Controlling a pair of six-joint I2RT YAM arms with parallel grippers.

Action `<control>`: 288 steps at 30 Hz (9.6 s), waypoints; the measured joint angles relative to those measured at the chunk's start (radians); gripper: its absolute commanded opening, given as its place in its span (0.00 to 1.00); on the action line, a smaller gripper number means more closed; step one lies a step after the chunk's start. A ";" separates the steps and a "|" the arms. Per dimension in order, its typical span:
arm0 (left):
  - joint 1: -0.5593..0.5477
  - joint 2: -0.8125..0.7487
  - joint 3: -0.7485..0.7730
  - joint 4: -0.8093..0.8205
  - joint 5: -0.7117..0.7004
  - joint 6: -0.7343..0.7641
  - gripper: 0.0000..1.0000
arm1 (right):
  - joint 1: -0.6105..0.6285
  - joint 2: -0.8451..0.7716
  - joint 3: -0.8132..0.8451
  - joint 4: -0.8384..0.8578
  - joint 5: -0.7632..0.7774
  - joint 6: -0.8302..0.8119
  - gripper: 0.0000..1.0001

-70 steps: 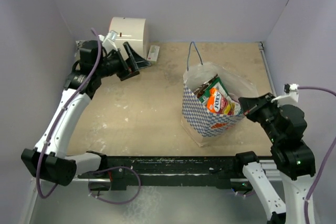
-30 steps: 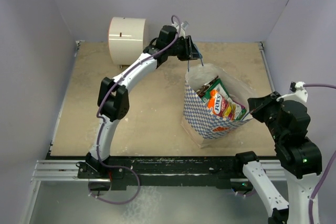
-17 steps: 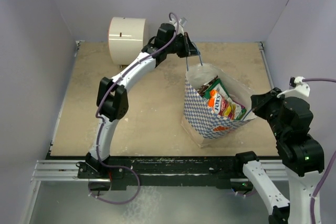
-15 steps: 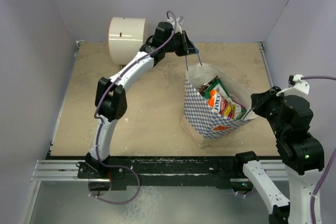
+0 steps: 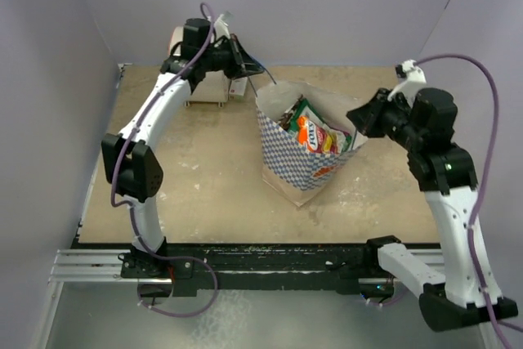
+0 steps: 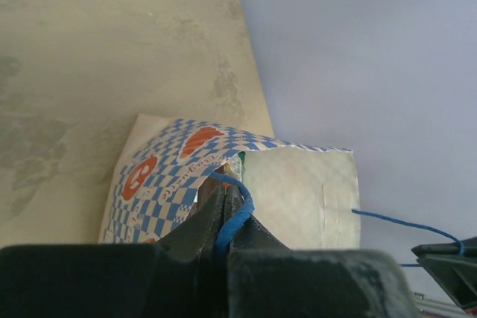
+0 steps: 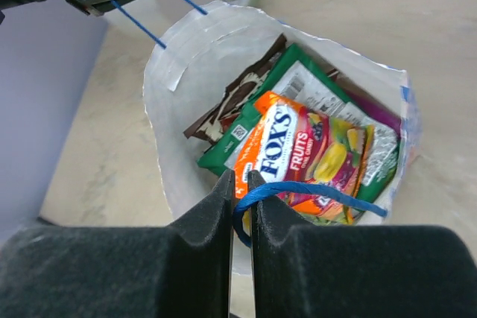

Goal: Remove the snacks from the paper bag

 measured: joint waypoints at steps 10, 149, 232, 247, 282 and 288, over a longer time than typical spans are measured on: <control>0.317 -0.224 -0.106 -0.190 0.042 0.034 0.00 | 0.283 0.352 0.053 0.309 -0.142 0.081 0.14; 0.279 -0.520 -0.325 -0.234 0.267 -0.048 0.00 | 0.624 0.975 0.169 0.822 -0.412 -1.609 0.52; 0.339 -0.519 -0.310 -0.273 0.232 -0.019 0.00 | 0.629 0.389 0.243 0.824 0.158 -1.073 0.00; 0.340 -0.527 -0.310 -0.294 0.232 0.022 0.01 | 0.627 0.119 0.068 0.610 0.839 -1.033 0.00; 0.340 -0.539 -0.269 -0.357 0.221 0.098 0.00 | 0.319 0.231 -0.325 0.182 0.557 0.168 0.54; 0.341 -0.531 -0.269 -0.364 0.216 0.098 0.00 | 0.029 0.232 -0.513 0.227 0.325 0.234 0.68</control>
